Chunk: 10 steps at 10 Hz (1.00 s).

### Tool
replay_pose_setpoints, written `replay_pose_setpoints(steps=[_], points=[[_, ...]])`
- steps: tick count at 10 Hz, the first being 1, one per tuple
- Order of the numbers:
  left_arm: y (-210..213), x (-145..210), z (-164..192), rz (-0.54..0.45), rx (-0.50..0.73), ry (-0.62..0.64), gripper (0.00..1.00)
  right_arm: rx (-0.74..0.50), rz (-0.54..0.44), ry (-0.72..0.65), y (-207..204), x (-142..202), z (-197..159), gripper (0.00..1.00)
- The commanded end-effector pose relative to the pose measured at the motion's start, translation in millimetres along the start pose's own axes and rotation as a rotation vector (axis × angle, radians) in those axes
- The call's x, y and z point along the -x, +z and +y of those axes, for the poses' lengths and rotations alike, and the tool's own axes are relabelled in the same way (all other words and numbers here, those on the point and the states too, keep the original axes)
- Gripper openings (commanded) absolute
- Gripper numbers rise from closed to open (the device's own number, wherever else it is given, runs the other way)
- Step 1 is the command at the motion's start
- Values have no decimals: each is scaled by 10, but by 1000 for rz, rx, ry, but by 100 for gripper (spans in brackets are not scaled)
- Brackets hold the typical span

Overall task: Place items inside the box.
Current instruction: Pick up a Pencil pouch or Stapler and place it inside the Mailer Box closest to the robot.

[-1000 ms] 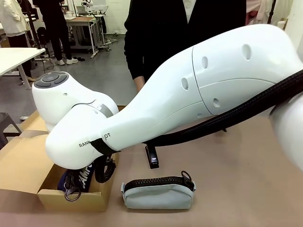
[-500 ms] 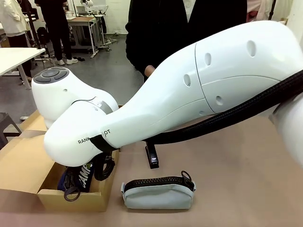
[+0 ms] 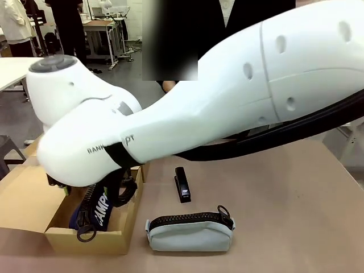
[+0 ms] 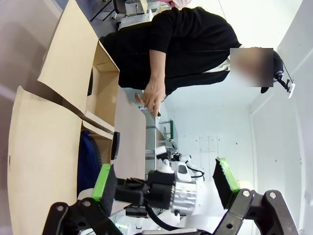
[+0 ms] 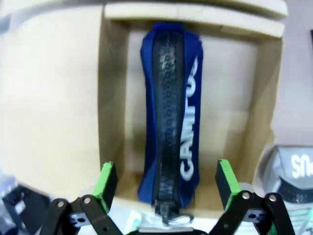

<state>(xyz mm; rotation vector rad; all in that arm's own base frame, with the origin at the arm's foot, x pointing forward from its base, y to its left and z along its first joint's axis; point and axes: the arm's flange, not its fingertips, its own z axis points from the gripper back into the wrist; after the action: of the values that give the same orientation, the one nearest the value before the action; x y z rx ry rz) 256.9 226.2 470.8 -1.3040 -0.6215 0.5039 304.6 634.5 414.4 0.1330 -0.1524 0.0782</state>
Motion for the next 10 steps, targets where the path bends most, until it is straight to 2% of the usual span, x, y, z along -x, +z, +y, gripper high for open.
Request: replay_pose_setpoints(steps=[1,2,4,5,6,7,8,9,10], points=[[-2,16,5,-5,21,-17,100,-20,161,177,378,240,-198,100],[-2,16,5,-5,21,-17,100,-42,211,197,642,333,-454,100],[-2,16,5,-5,21,-17,100,-83,243,216,1019,530,-1198,100],[-2,16,5,-5,21,-17,100,-184,361,217,1128,676,-1578,100],[-2,16,5,-5,21,-17,100,-211,390,195,1198,859,-1967,100],[-2,16,5,-5,21,-17,100,-226,349,183,1259,1006,-2260,100],[-2,16,5,-5,21,-17,100,-200,212,92,1307,1070,-2360,100],[-2,16,5,-5,21,-17,100,-199,348,178,1181,763,-1776,100],[-2,16,5,-5,21,-17,100,-199,348,178,1181,763,-1776,100]])
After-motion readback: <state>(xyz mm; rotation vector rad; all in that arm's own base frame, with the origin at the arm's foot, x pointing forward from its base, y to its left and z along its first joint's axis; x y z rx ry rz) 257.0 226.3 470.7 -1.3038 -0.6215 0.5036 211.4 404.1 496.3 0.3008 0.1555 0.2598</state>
